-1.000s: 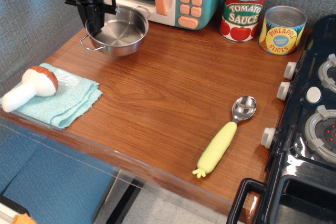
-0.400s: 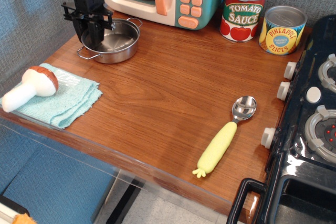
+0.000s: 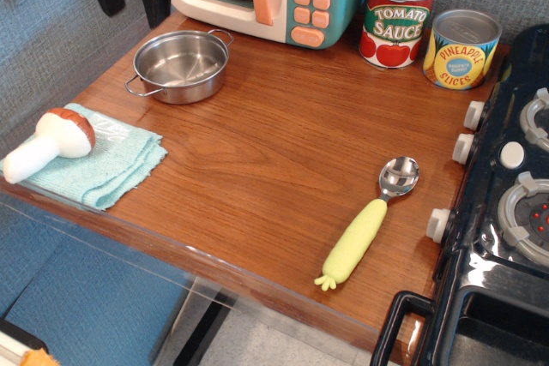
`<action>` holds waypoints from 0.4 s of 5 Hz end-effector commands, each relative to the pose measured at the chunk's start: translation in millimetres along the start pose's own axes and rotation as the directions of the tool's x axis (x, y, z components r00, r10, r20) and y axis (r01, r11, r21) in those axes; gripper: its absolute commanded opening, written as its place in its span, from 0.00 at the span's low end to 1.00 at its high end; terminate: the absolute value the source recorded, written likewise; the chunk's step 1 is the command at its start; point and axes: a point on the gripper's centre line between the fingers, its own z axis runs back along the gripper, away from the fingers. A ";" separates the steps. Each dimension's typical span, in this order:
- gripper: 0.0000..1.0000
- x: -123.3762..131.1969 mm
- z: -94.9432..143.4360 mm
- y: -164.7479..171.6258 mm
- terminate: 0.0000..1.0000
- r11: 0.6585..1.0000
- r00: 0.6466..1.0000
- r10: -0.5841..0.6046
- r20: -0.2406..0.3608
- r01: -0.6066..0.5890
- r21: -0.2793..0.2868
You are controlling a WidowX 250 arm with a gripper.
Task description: Put the pot between the cloth and microwave.
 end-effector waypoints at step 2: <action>1.00 -7.3 42.5 -0.3 1.00 0.999 0.996 -0.014 0.084 0.010 0.051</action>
